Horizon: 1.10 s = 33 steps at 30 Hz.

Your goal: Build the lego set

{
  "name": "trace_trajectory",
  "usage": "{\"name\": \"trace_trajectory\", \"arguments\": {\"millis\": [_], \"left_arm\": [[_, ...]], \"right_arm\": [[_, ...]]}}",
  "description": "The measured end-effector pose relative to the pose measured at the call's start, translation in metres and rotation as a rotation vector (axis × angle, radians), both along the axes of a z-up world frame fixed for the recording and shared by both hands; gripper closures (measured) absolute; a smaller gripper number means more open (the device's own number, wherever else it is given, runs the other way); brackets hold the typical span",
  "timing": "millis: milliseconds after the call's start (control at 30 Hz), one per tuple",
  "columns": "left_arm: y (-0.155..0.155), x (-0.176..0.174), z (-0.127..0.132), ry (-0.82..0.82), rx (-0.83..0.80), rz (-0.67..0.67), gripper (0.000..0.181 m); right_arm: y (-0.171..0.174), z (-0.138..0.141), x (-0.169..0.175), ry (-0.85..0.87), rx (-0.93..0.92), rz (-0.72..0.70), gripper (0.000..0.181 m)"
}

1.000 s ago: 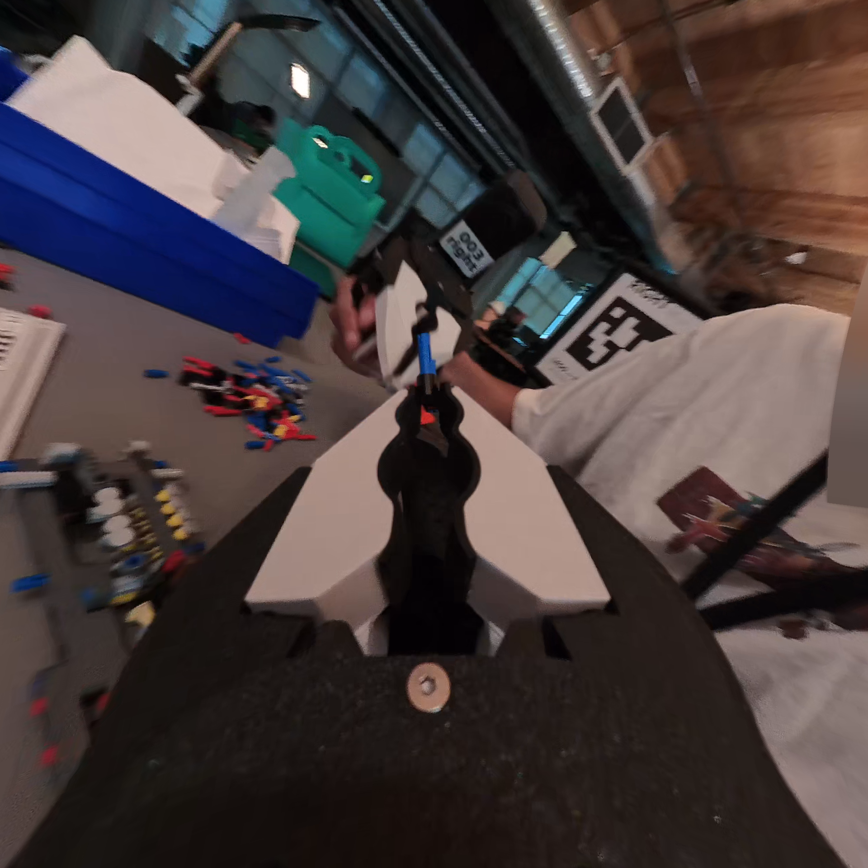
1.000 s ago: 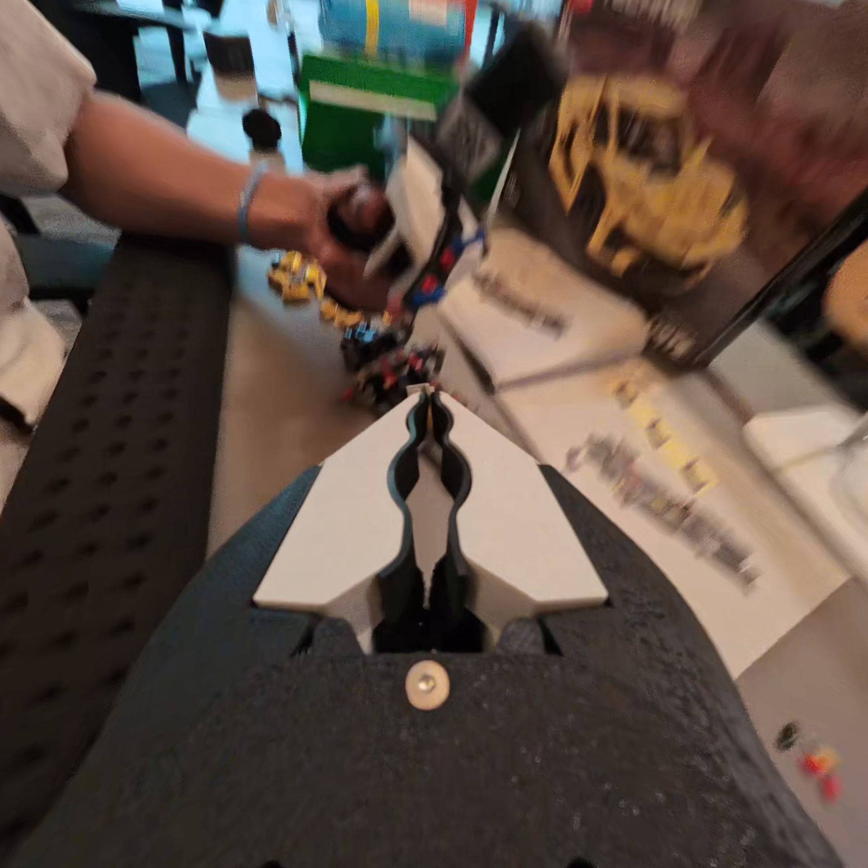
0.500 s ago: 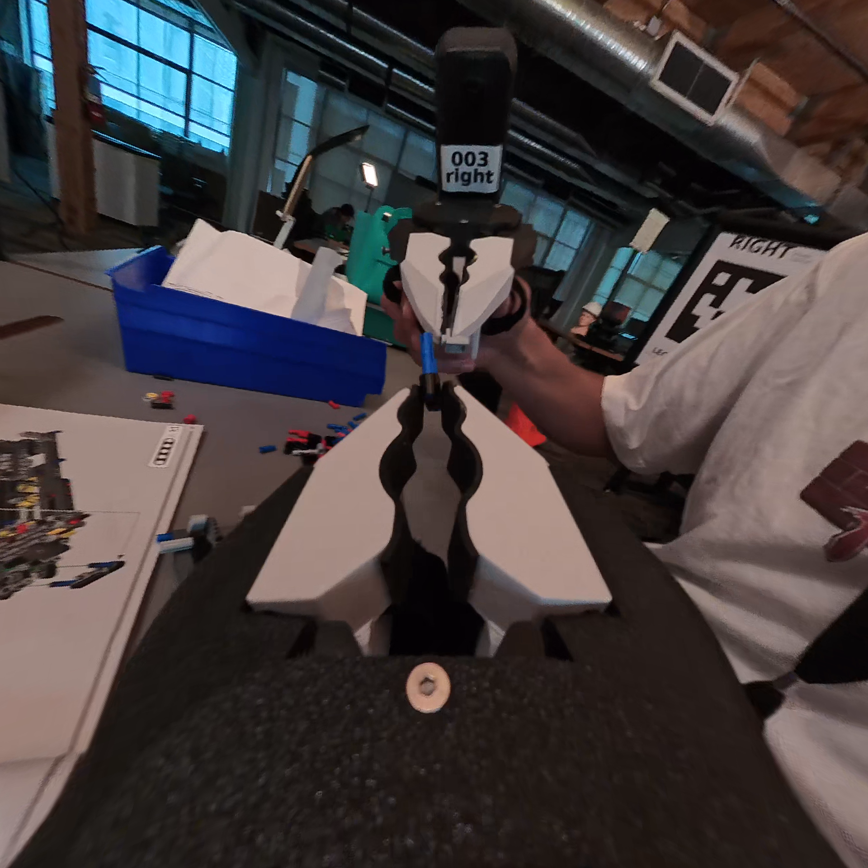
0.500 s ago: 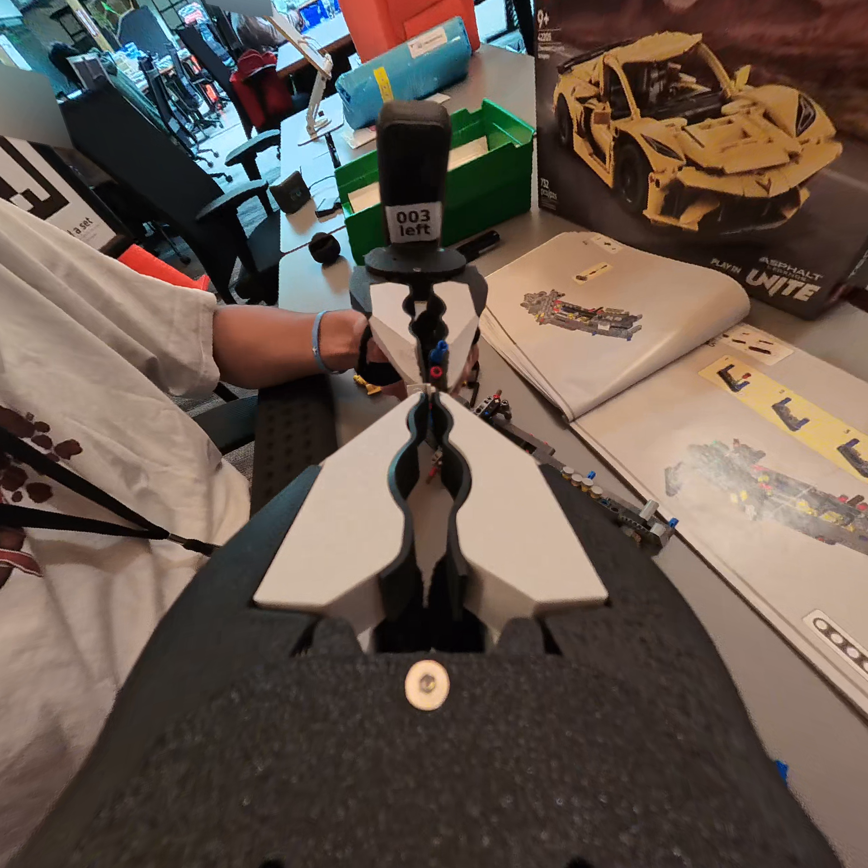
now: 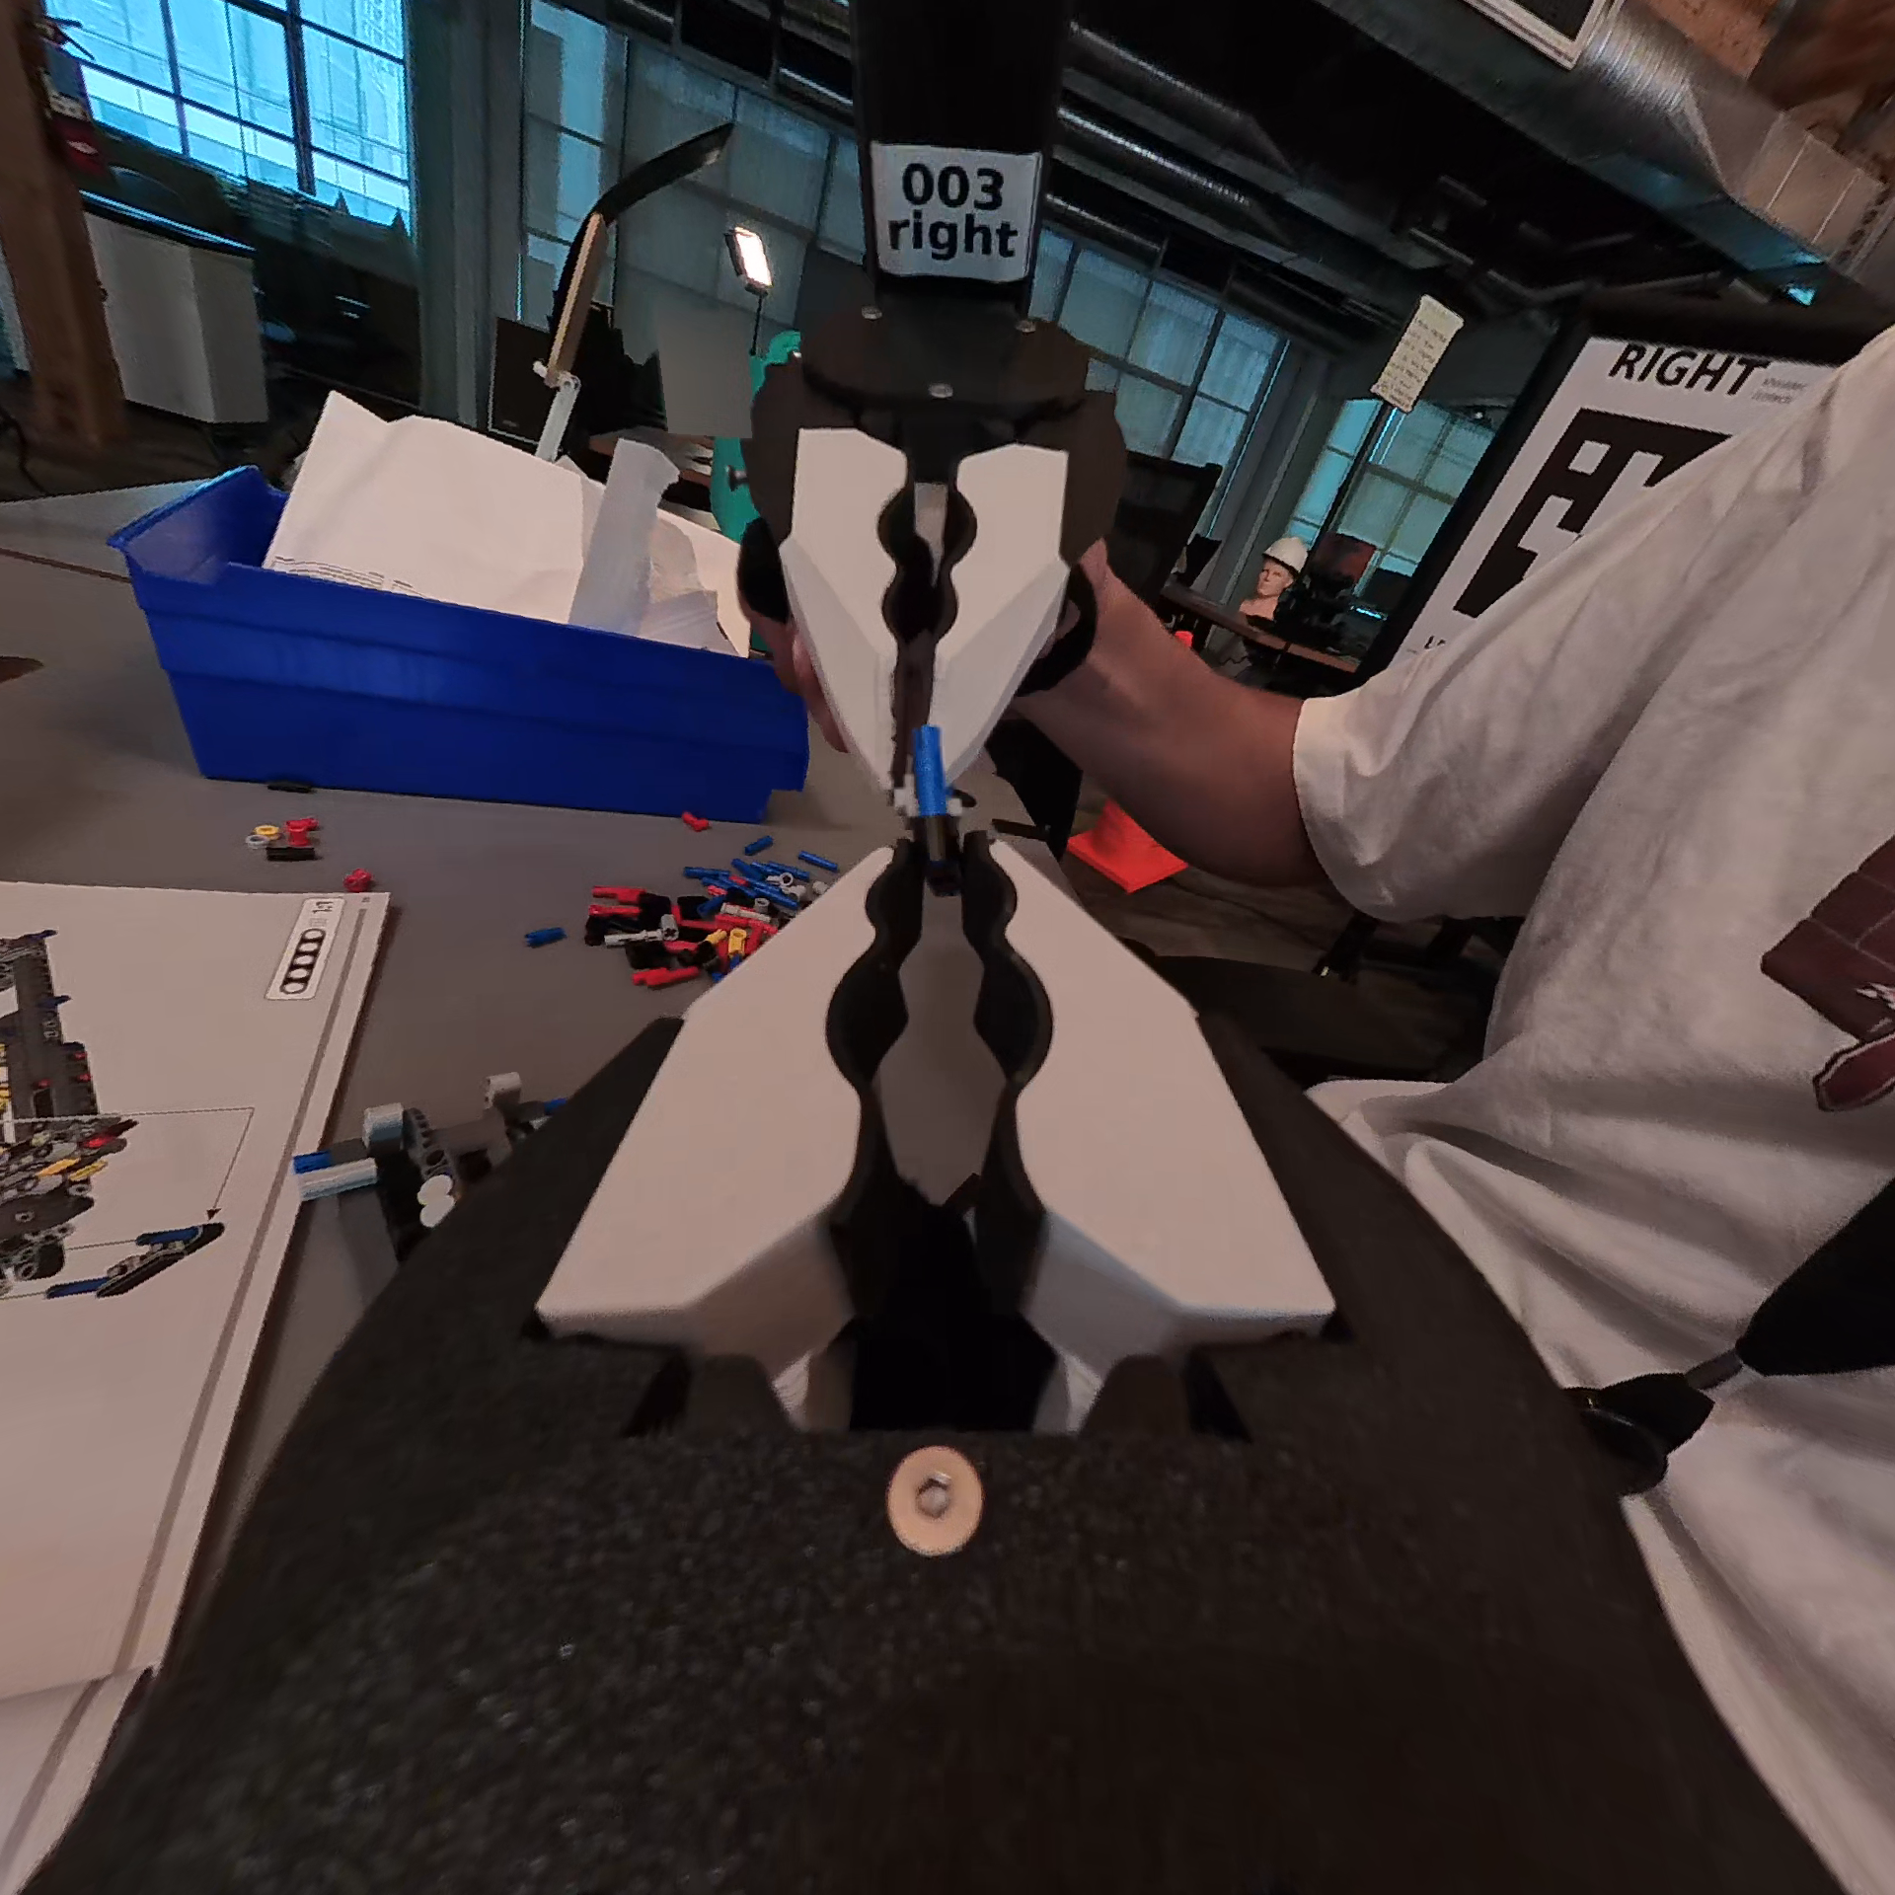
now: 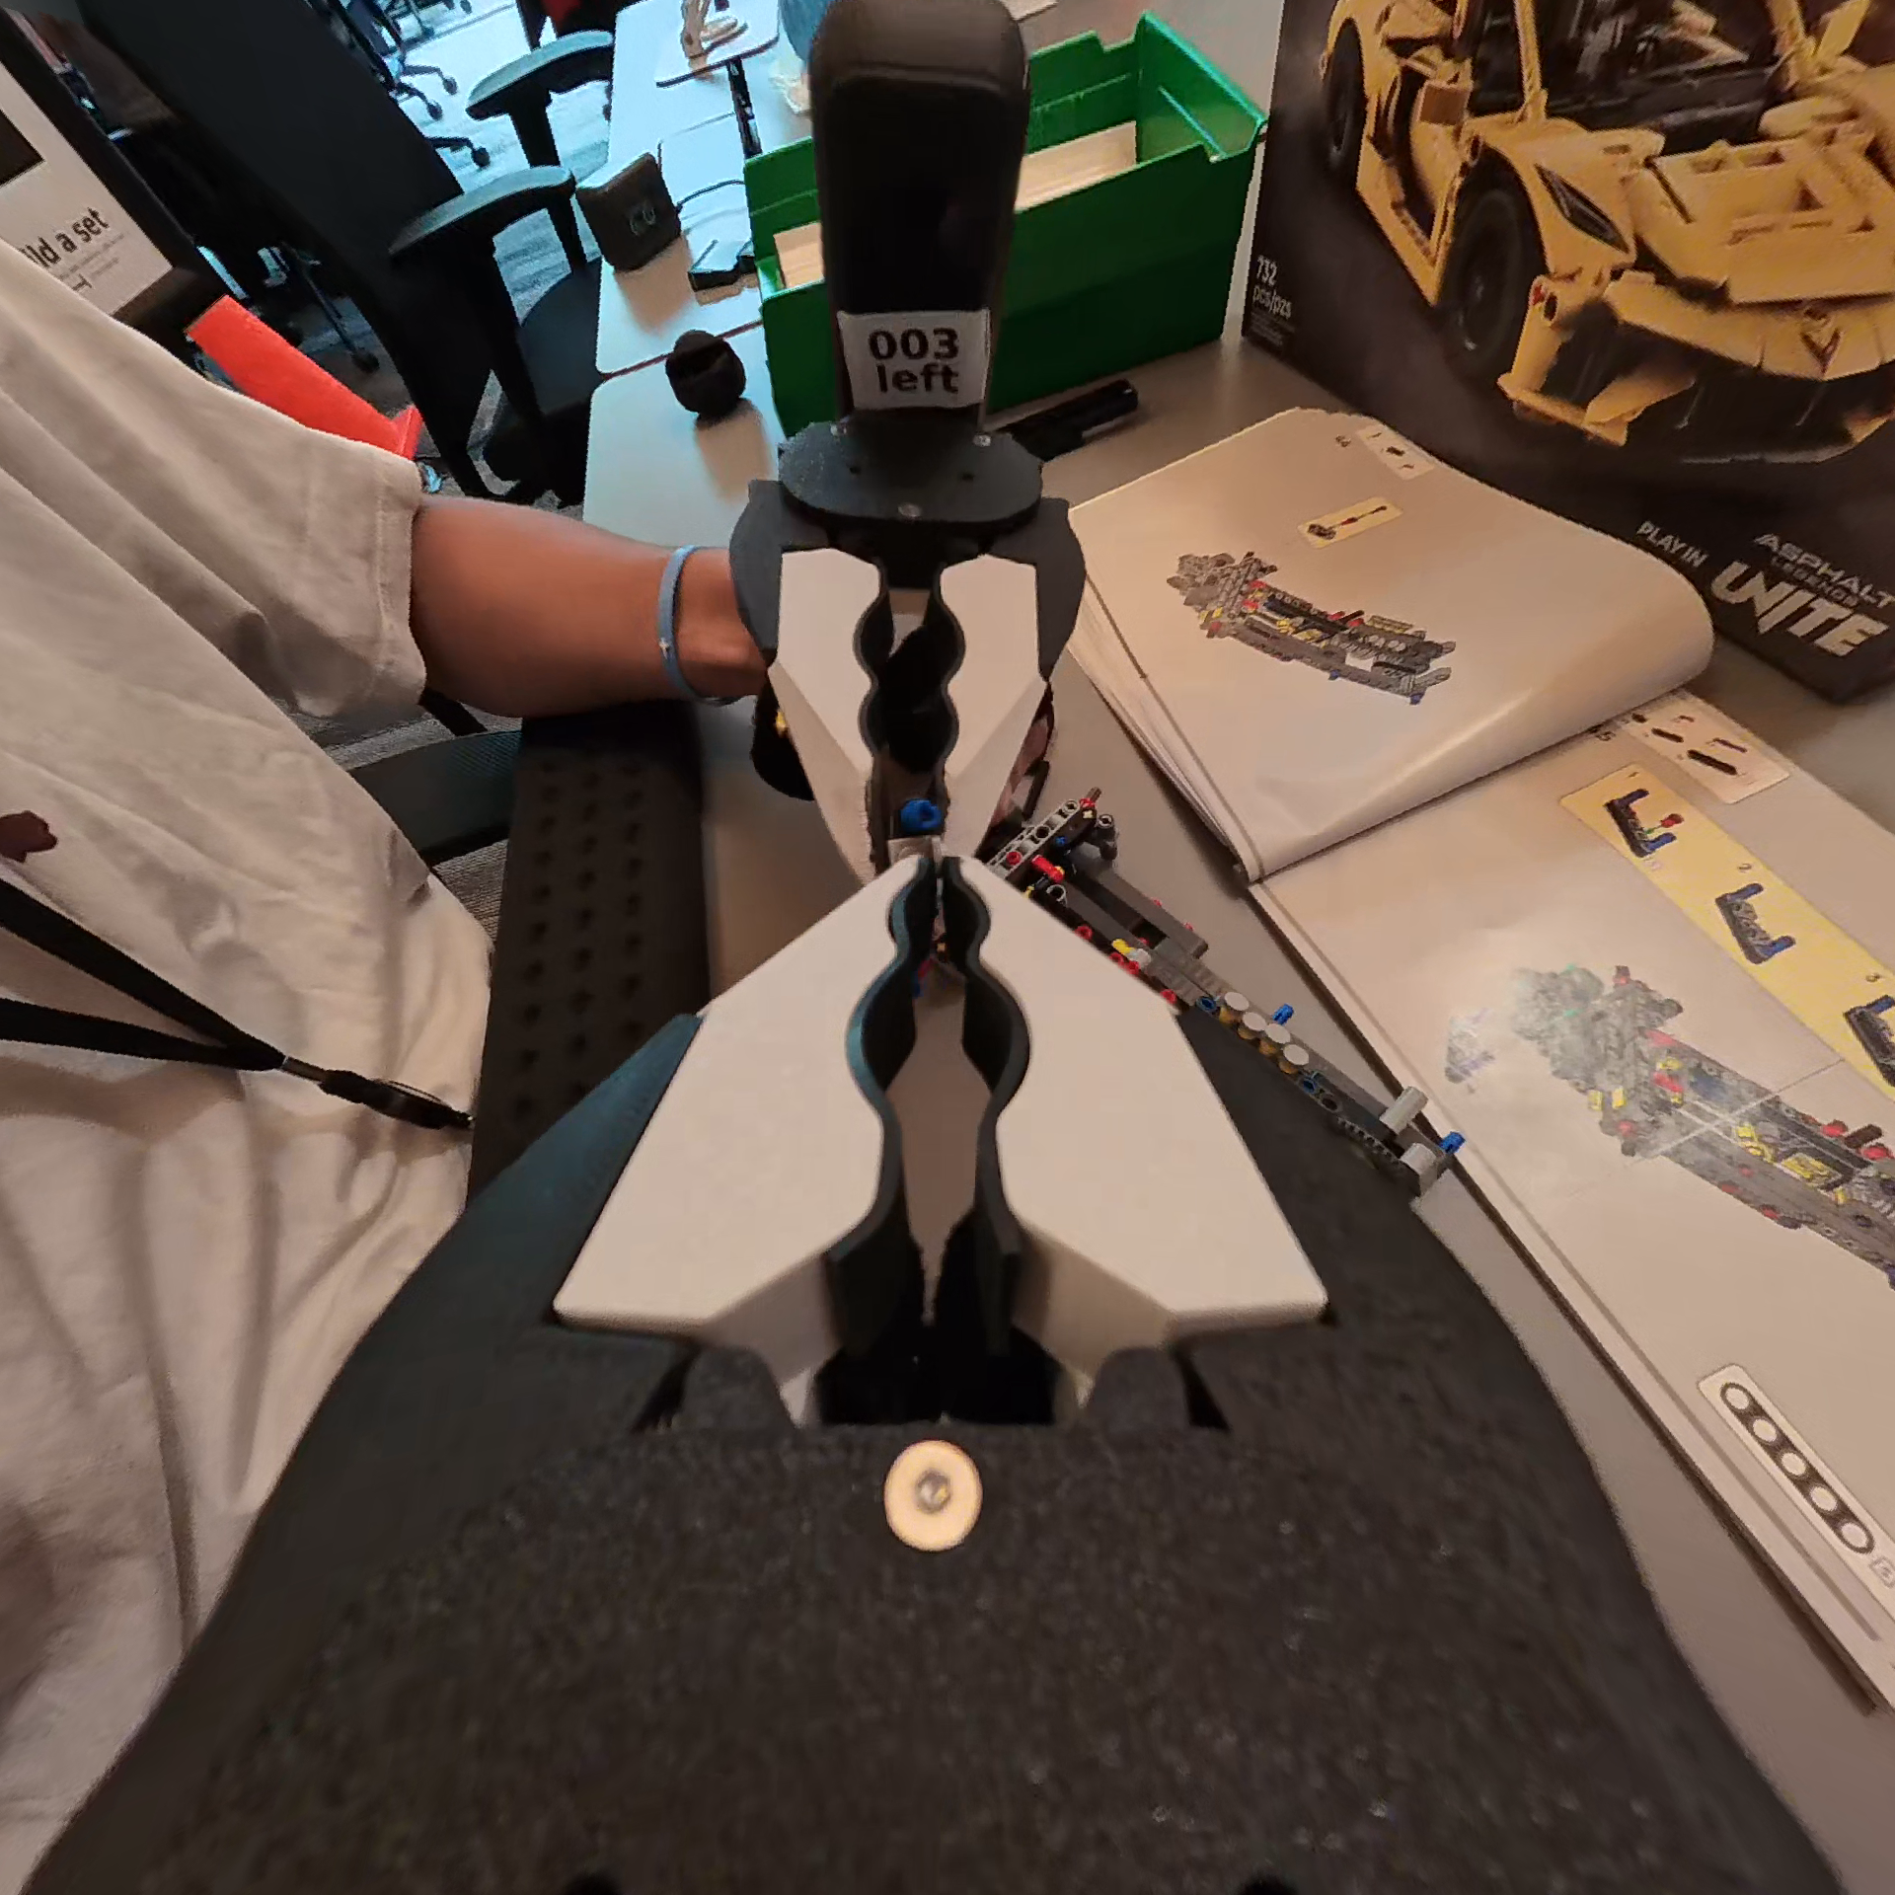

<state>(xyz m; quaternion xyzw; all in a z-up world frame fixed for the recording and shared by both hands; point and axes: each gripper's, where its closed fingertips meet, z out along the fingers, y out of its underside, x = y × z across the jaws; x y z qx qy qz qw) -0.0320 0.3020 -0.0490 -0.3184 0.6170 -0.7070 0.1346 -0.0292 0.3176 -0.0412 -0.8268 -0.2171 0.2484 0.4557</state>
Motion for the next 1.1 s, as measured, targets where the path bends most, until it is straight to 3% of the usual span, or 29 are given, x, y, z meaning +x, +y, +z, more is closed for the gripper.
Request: {"name": "trace_trajectory", "arguments": {"millis": [633, 1100], "left_arm": [[-0.007, 0.003, -0.017, 0.025, 0.143, 0.023, 0.175], [-0.005, 0.007, -0.021, 0.049, 0.144, 0.041, 0.175]], "right_arm": [[-0.008, -0.014, 0.001, -0.029, -0.097, 0.051, 0.181], [-0.007, -0.020, 0.006, -0.057, -0.104, 0.024, 0.181]]}}
